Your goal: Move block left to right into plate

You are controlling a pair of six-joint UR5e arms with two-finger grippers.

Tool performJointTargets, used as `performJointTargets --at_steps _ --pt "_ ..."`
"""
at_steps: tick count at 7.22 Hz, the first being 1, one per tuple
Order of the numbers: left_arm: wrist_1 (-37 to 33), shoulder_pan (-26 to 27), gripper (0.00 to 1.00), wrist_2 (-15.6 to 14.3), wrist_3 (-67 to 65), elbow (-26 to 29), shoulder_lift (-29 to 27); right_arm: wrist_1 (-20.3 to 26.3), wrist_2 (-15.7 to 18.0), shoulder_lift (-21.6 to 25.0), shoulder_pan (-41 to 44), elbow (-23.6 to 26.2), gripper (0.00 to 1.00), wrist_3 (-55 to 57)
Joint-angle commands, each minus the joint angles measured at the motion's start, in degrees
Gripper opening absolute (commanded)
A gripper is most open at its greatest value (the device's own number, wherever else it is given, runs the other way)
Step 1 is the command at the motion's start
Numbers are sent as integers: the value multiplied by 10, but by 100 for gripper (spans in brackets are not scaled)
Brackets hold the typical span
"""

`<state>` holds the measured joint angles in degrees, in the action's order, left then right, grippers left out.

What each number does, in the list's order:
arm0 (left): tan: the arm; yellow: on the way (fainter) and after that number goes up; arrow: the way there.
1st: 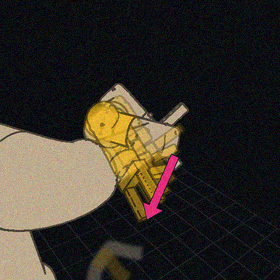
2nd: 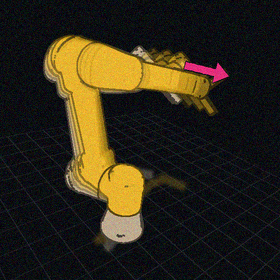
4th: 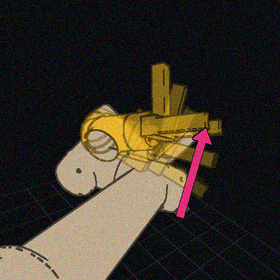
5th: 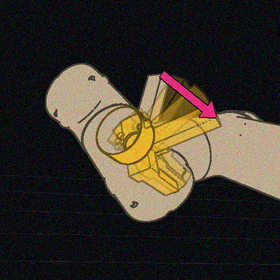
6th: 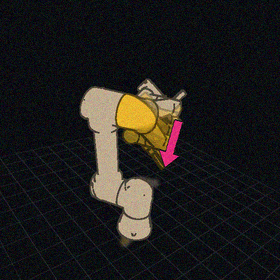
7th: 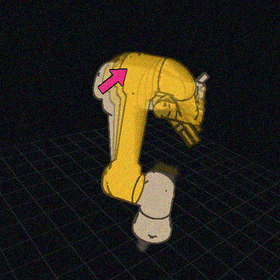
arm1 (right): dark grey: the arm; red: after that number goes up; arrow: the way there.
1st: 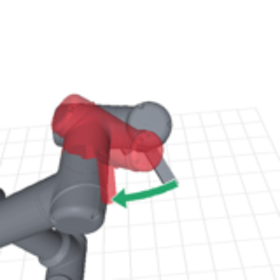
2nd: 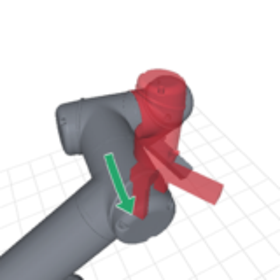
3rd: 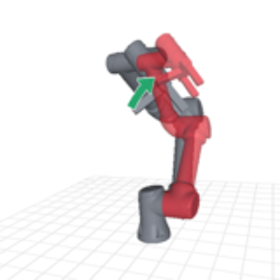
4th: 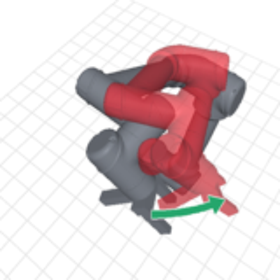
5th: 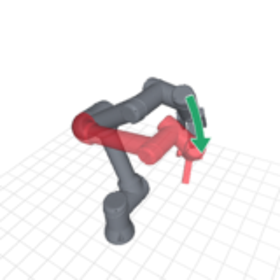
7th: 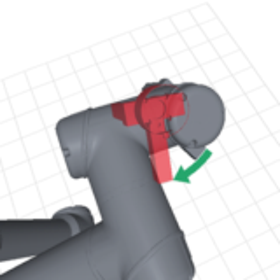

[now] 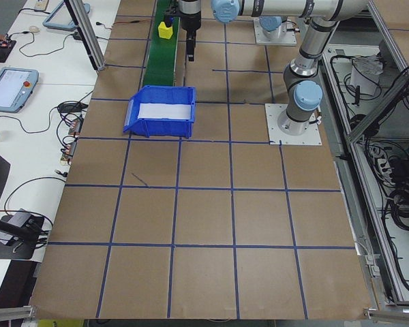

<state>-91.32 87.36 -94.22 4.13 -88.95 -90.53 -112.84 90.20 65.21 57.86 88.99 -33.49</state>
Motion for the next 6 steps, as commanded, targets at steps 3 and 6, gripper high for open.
performJointTargets --at_steps 3,6 --pt "0 0 100 0 1 0 0 1 14 -20 -231 8 36 -245" --pt "3 0 100 0 -5 -6 0 -38 2 -61 -293 21 37 -323"
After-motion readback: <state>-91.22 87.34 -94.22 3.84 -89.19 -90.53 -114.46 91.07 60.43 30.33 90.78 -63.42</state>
